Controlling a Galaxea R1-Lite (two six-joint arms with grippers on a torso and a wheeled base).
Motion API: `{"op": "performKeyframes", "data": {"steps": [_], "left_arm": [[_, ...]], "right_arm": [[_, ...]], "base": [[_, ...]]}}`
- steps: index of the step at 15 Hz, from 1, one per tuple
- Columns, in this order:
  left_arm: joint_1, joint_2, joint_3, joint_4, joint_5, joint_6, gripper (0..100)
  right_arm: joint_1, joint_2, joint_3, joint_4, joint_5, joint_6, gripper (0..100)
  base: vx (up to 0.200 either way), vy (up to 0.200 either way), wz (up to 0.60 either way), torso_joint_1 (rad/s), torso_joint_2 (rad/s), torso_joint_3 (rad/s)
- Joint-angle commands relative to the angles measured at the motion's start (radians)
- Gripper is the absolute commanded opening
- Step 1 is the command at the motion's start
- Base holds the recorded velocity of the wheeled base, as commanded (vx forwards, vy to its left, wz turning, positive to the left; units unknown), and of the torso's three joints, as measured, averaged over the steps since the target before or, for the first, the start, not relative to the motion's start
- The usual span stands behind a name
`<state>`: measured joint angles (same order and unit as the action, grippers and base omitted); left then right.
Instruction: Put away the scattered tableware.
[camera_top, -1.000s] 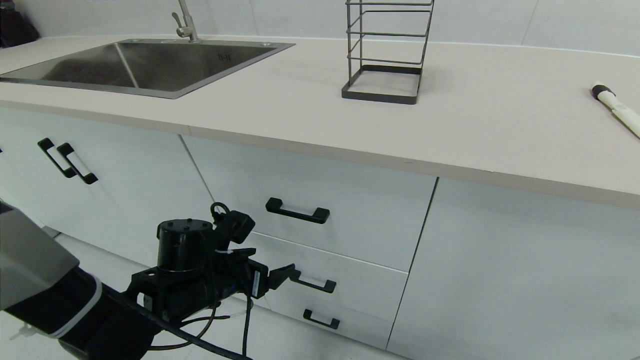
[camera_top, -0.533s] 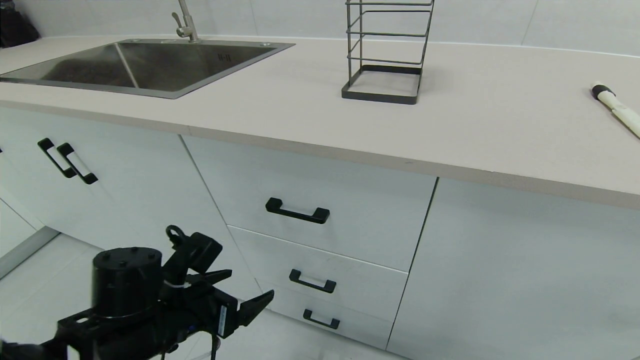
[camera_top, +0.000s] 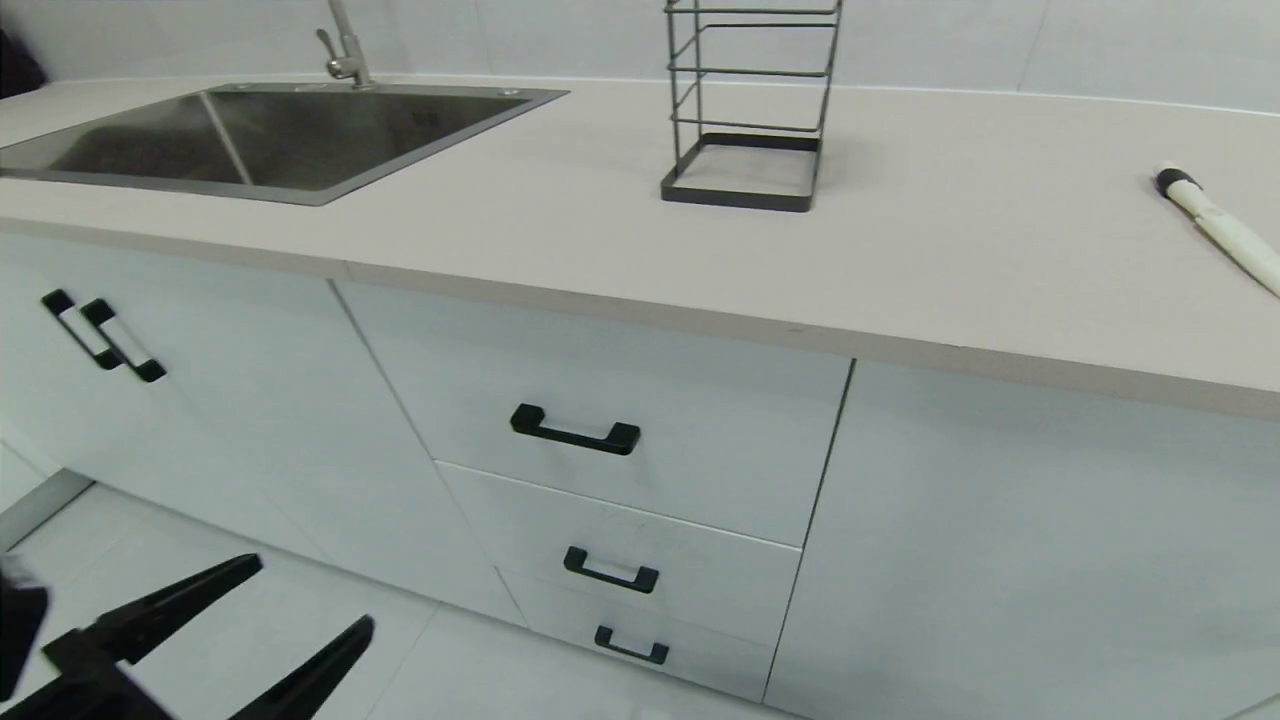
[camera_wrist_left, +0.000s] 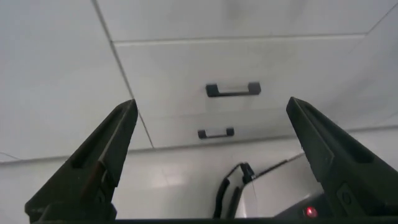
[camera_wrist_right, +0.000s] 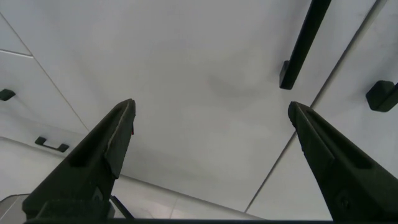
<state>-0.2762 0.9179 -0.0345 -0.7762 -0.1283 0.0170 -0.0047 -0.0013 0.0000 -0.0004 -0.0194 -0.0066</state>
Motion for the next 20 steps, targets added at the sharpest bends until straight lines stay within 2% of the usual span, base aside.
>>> {"op": "performKeyframes", "data": {"steps": [1,3,4,6,8,9,10,11,13,14,15,16,20], "left_arm": [[0.086,-0.605,-0.008,0.37,0.001,0.035,100],[0.134,-0.787,-0.047,0.583,0.003,0.027,100],[0.147,-0.827,-0.039,0.63,0.003,0.026,100],[0.167,-0.821,-0.024,0.6,0.003,0.0,100],[0.175,-0.823,0.034,0.621,0.004,0.004,100],[0.178,-0.821,0.034,0.653,0.006,0.008,100],[0.204,-0.824,0.034,0.698,0.013,0.011,100],[0.261,-0.872,0.022,0.764,0.006,0.009,100],[0.275,-0.918,0.016,0.775,0.024,0.026,100],[0.275,-0.918,0.021,0.762,0.049,0.031,100],[0.275,-0.918,0.034,0.722,0.098,0.029,100],[0.275,-0.918,0.034,0.727,0.076,0.029,100],[0.275,-0.918,0.034,0.724,0.073,0.003,100]], "right_arm": [[0.0,0.001,0.0,-0.001,-0.001,-0.001,100],[0.0,0.001,0.0,0.0,0.001,-0.001,100],[0.0,0.001,0.0,-0.001,0.001,-0.001,100],[0.0,0.001,0.0,-0.001,0.001,0.0,100],[0.0,0.001,0.0,0.0,0.001,0.0,100],[0.0,0.001,0.0,0.0,0.001,0.0,100],[0.0,0.001,0.0,0.0,0.001,0.002,100],[0.0,0.001,0.0,-0.001,0.001,0.0,100],[0.0,0.001,0.0,0.0,0.001,0.002,100],[0.0,0.001,0.0,-0.001,0.001,0.0,100],[0.0,0.001,0.0,-0.001,0.001,0.002,100],[0.0,0.001,0.0,-0.001,0.001,0.0,100],[0.0,0.001,0.0,0.0,0.001,0.002,100]], "base": [[0.0,0.0,-0.6,0.007,0.01,0.002],[0.0,0.0,0.0,0.0,0.0,0.0],[0.0,0.0,0.0,0.0,0.0,0.0],[0.0,0.0,0.0,0.0,0.0,0.0],[0.0,0.0,0.0,0.0,0.0,0.0],[0.0,0.0,0.0,0.0,0.0,0.0],[0.0,0.0,0.0,0.0,0.0,0.0],[0.0,0.0,0.0,0.0,0.0,0.0],[0.0,0.0,0.0,0.0,0.0,0.0],[0.0,0.0,0.0,0.0,0.0,0.0],[0.0,0.0,0.0,0.0,0.0,0.0],[0.0,0.0,0.0,0.0,0.0,0.0],[0.0,0.0,-0.45,0.001,0.0,0.001]]}}
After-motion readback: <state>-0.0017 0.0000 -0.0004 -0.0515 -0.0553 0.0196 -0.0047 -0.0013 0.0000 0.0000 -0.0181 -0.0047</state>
